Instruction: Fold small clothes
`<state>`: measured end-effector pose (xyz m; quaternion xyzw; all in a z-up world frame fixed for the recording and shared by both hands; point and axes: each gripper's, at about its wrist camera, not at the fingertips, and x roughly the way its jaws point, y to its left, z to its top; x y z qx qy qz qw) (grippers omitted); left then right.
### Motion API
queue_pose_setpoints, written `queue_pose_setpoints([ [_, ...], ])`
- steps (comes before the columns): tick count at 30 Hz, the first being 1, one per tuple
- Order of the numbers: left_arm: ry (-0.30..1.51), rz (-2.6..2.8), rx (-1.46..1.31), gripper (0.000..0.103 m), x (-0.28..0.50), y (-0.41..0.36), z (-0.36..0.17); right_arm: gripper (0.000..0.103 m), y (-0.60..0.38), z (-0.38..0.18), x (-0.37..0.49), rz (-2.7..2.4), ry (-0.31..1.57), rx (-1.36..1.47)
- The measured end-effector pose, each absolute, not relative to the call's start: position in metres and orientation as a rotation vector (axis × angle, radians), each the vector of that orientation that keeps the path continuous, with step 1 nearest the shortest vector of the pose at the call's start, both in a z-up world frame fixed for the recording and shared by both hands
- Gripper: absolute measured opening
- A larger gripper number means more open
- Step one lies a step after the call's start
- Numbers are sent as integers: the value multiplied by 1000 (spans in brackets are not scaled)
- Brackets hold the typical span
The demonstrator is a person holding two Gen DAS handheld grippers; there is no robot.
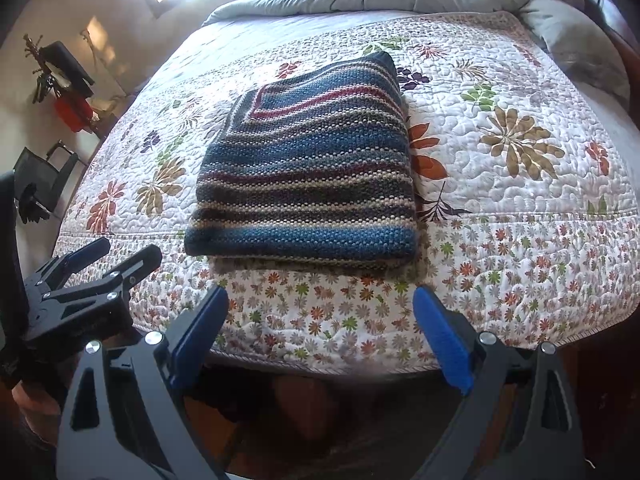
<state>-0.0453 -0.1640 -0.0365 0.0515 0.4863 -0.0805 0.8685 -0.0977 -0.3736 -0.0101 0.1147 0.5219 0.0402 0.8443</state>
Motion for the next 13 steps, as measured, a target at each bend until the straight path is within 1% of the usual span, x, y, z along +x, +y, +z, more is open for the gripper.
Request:
queue_pose_setpoints([
  [13, 1030, -173, 102, 96, -43, -166, -41, 93, -377, -12, -93, 95, 1104, 238],
])
